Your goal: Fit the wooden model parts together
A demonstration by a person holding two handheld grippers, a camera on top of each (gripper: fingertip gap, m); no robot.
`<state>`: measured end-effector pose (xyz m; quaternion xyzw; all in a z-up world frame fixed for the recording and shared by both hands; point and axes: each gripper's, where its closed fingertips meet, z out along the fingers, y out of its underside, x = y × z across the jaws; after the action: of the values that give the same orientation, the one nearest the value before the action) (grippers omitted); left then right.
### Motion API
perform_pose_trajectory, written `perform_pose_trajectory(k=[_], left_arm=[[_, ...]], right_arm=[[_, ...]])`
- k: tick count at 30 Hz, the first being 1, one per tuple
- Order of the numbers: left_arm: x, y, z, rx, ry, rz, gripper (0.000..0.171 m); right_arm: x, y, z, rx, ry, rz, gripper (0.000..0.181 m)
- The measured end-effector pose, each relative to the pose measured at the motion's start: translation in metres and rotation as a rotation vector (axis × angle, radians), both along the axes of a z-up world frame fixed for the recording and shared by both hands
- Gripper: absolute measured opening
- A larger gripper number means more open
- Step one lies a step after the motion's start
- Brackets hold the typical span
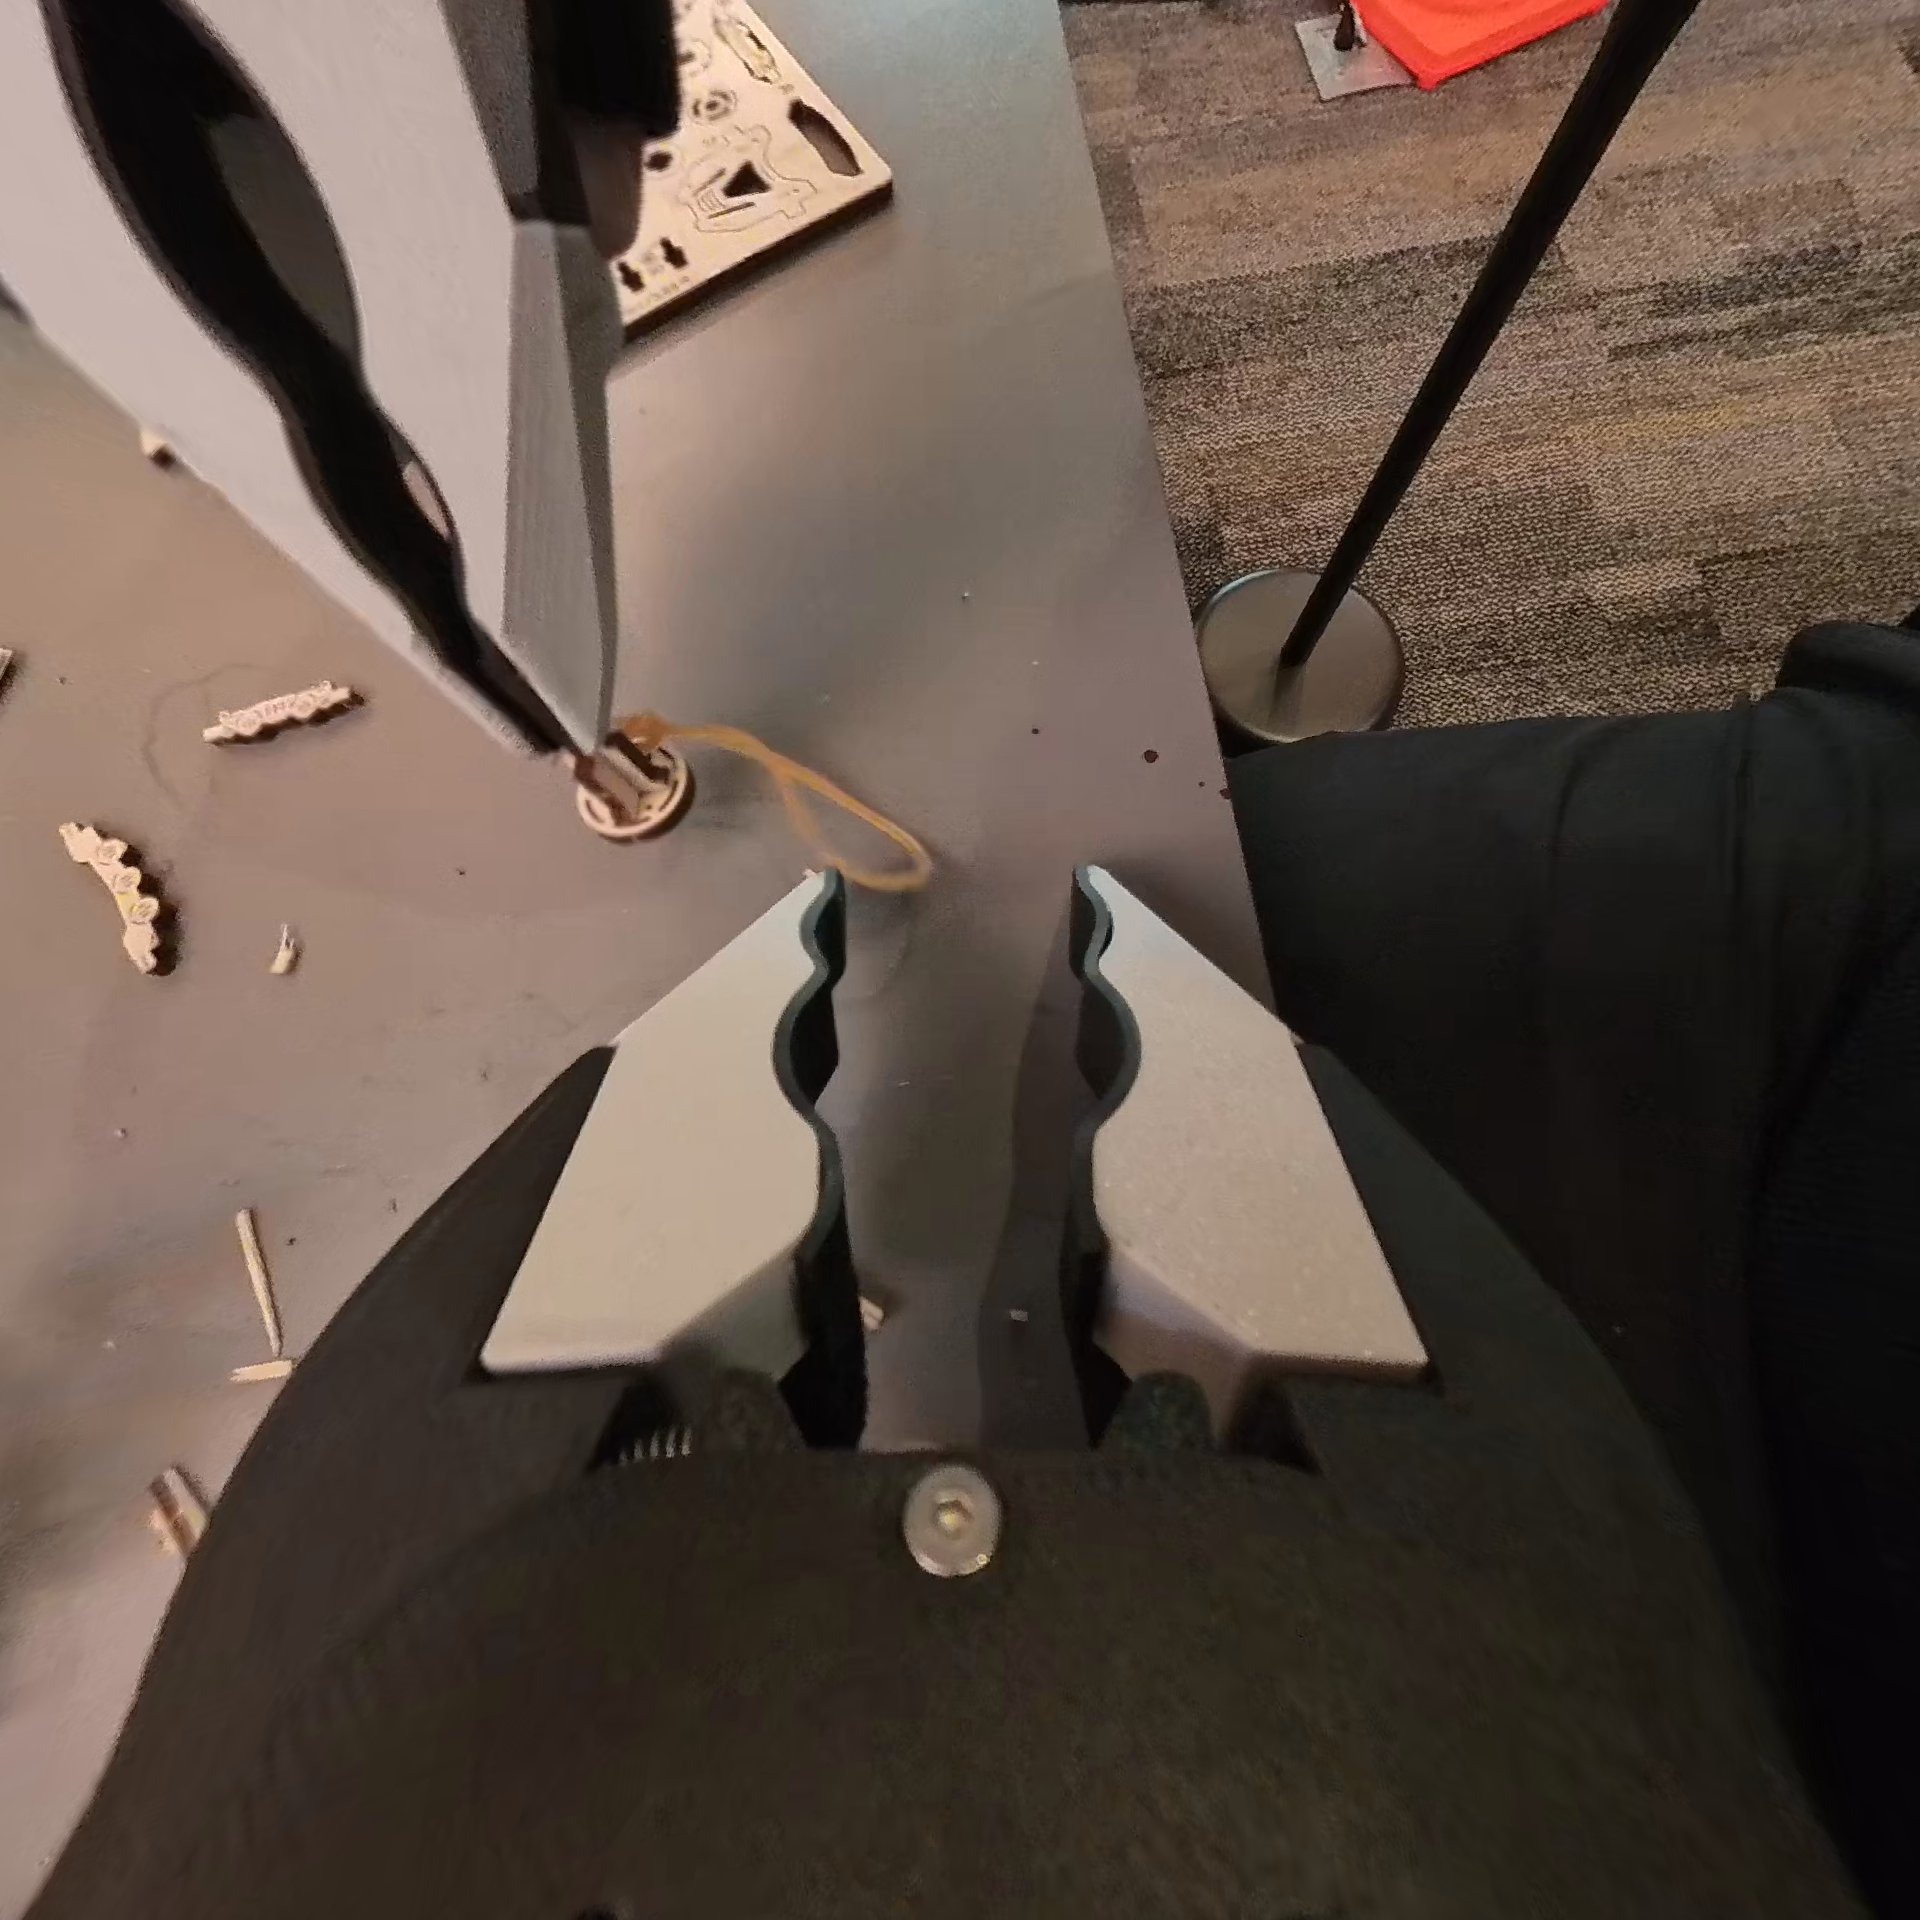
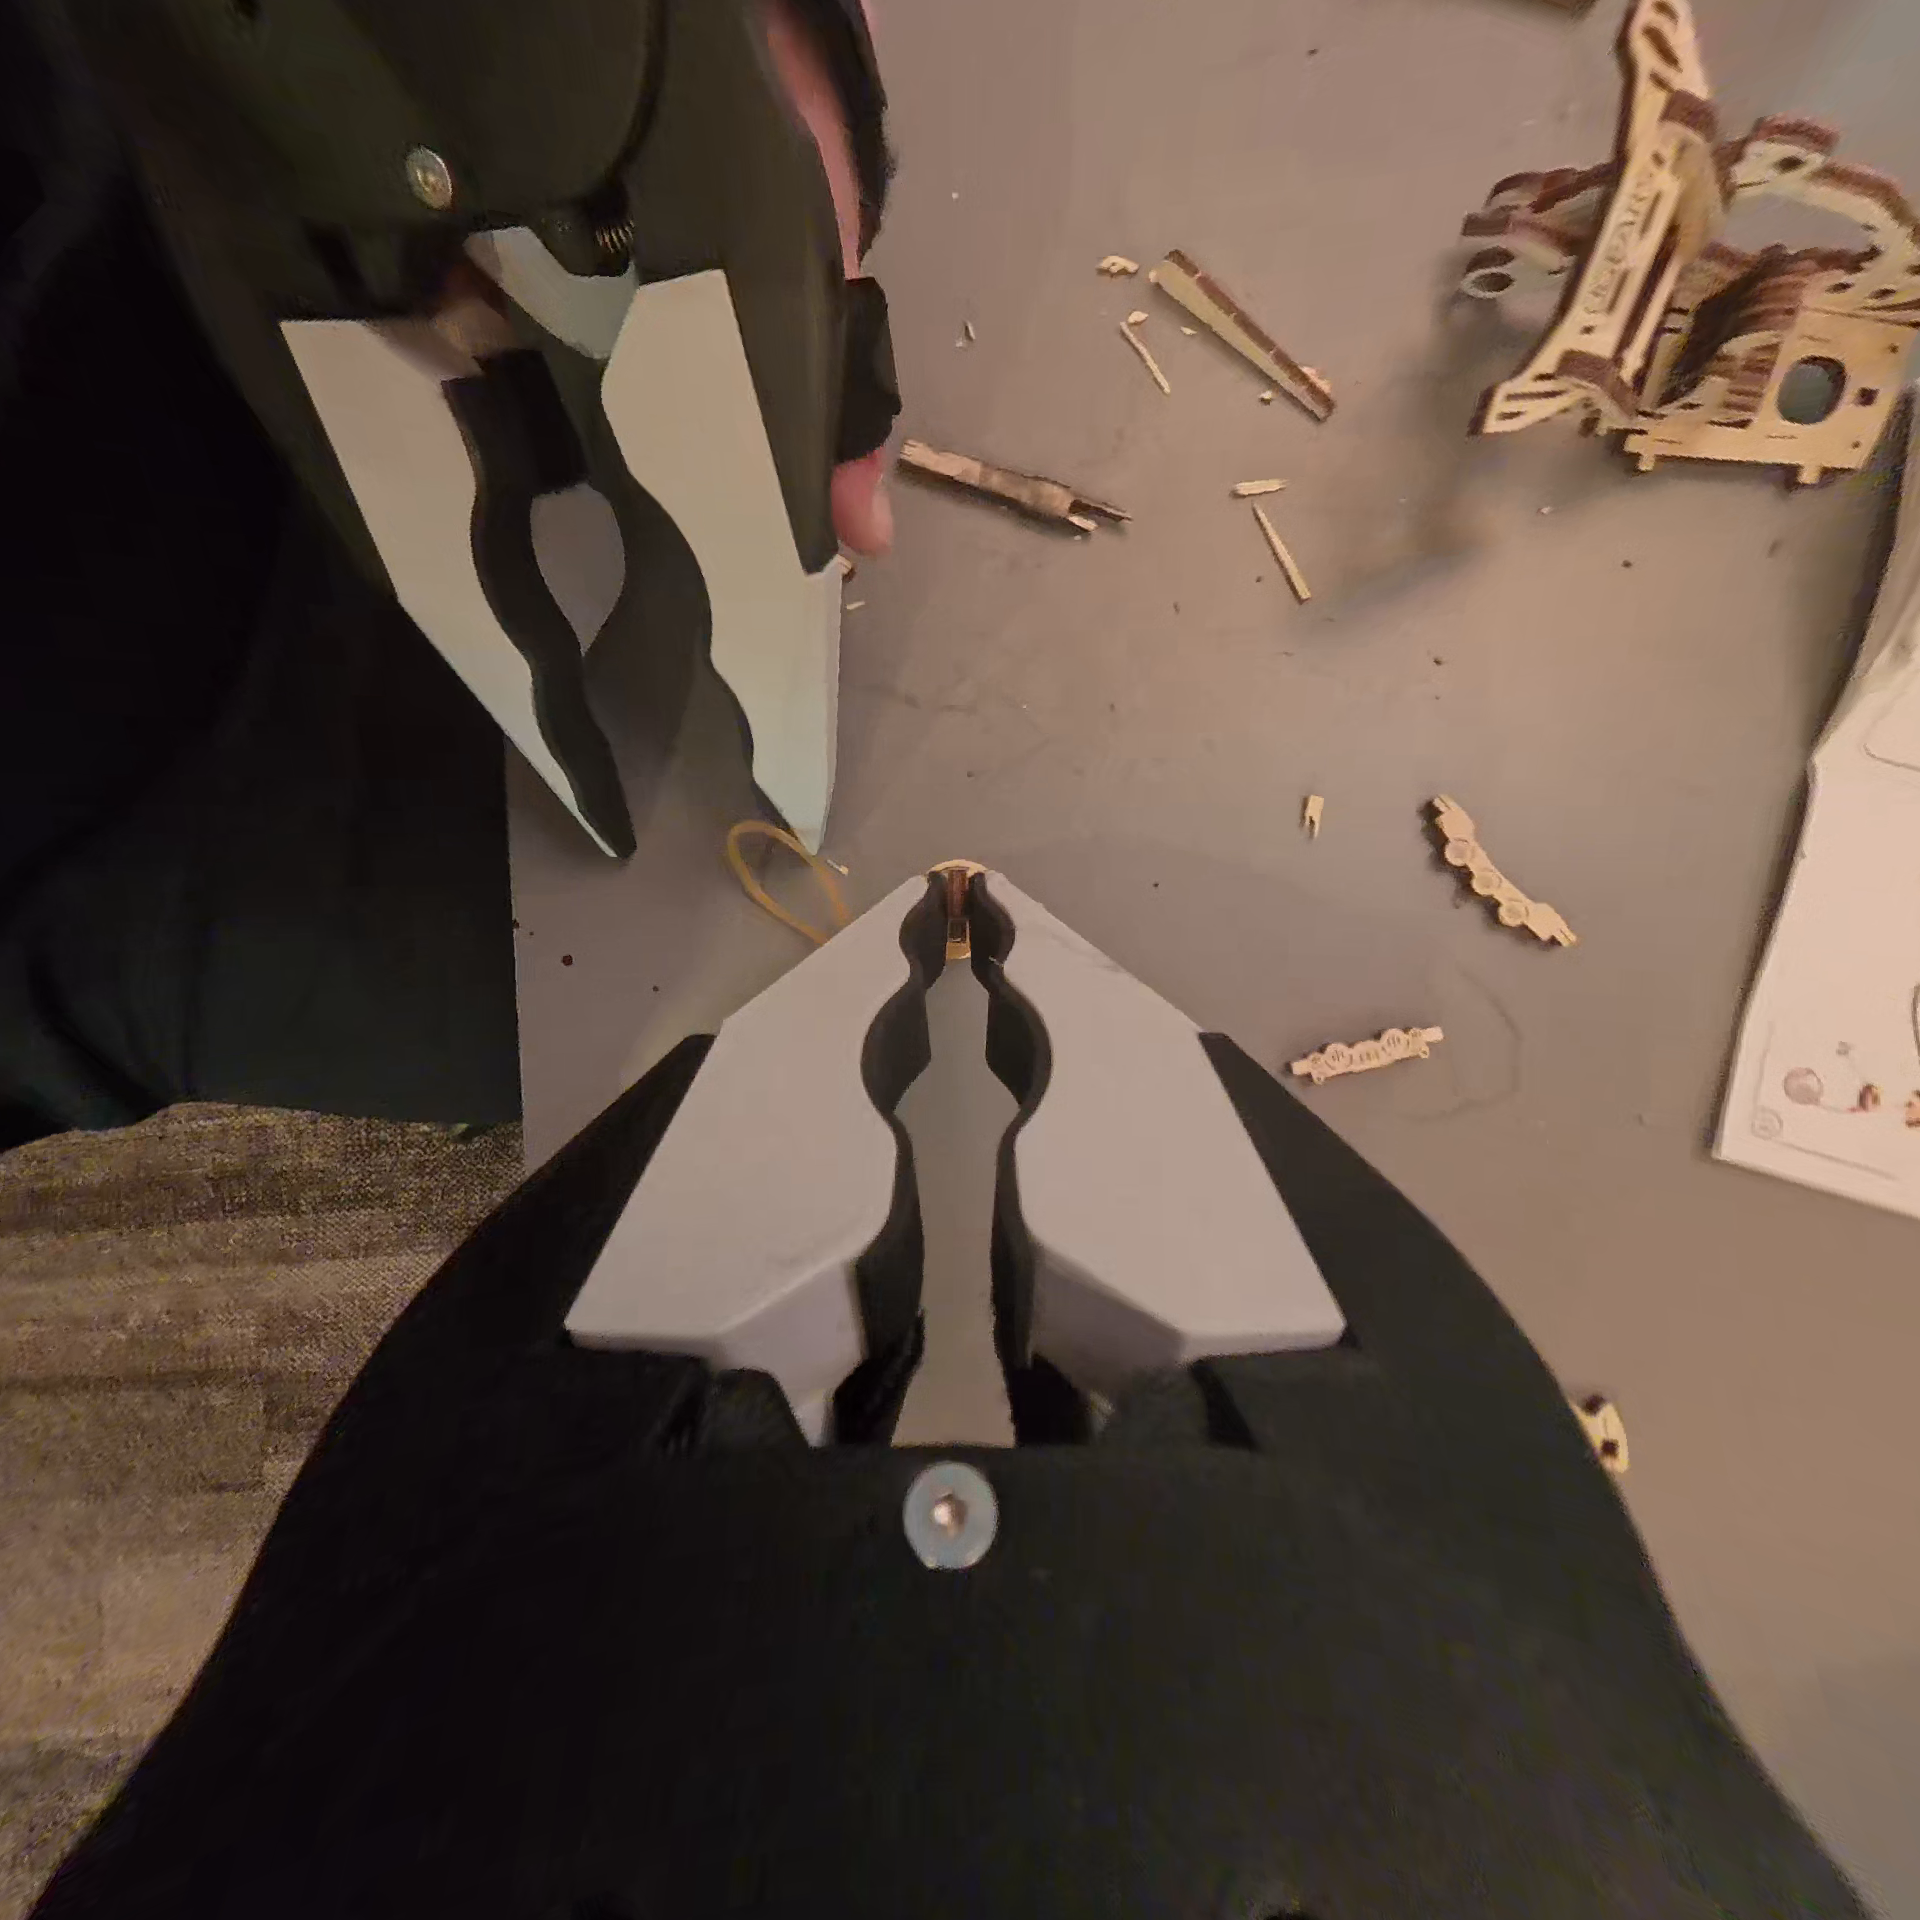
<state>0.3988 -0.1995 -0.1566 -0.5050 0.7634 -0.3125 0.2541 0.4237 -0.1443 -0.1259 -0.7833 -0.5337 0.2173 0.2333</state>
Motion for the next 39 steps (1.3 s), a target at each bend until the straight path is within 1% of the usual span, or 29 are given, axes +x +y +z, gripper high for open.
perform_pose_trajectory(k=[3,5,7,9,12,14,16,19,20,22,23,25,31,33,35,37,39], left_arm=[[0.002,0.006,0.002,-0.014,-0.011,0.039,0.045],[0.003,0.012,0.007,-0.046,-0.033,0.079,0.046],[0.004,0.022,0.017,-0.102,-0.081,0.142,0.046],[0.009,0.037,0.036,-0.2,-0.175,0.218,0.044],[0.015,0.053,0.074,-0.395,-0.337,0.267,0.035],[0.019,0.066,0.097,-0.45,-0.427,0.293,0.036],[0.022,0.071,0.118,-0.441,-0.504,0.27,0.038],[0.025,0.06,0.15,-0.493,-0.603,0.191,0.037],[0.026,0.057,0.155,-0.503,-0.611,0.176,0.037],[0.027,0.055,0.157,-0.507,-0.615,0.178,0.03],[0.026,0.053,0.159,-0.51,-0.62,0.171,0.021],[0.024,0.054,0.162,-0.508,-0.642,0.179,0.019],[0.019,0.054,0.166,-0.443,-0.675,0.195,0.018],[0.018,0.056,0.16,-0.428,-0.652,0.2,0.018],[0.016,0.056,0.148,-0.413,-0.608,0.193,0.018],[0.014,0.057,0.14,-0.384,-0.604,0.191,0.018],[0.011,0.058,0.147,-0.443,-0.665,0.179,0.018]], right_arm=[[0.002,-0.001,0.008,-0.009,0.074,-0.06,0.001],[0.003,0.001,0.019,-0.014,0.178,-0.127,0.001],[0.005,0.005,0.034,-0.015,0.317,-0.205,0.001],[0.007,0.008,0.052,-0.008,0.473,-0.28,0.001],[0.005,0.011,0.084,-0.001,0.74,-0.348,0.0],[0.003,0.011,0.105,0.008,0.906,-0.366,0.0],[0.0,0.012,0.118,0.018,1.02,-0.374,0.0],[-0.003,0.013,0.134,0.038,1.148,-0.374,0.0],[-0.004,0.012,0.138,0.047,1.185,-0.369,0.0],[-0.005,0.012,0.145,0.061,1.233,-0.364,0.001],[-0.007,0.012,0.146,0.058,1.235,-0.362,0.0],[-0.012,0.01,0.146,0.062,1.241,-0.358,0.0],[-0.015,0.009,0.15,0.079,1.295,-0.367,0.0],[-0.011,0.01,0.15,0.103,1.296,-0.39,0.0],[-0.006,0.009,0.145,0.114,1.271,-0.406,0.0],[0.002,0.009,0.14,0.114,1.268,-0.436,0.0],[0.008,0.008,0.138,0.127,1.263,-0.463,0.0]])
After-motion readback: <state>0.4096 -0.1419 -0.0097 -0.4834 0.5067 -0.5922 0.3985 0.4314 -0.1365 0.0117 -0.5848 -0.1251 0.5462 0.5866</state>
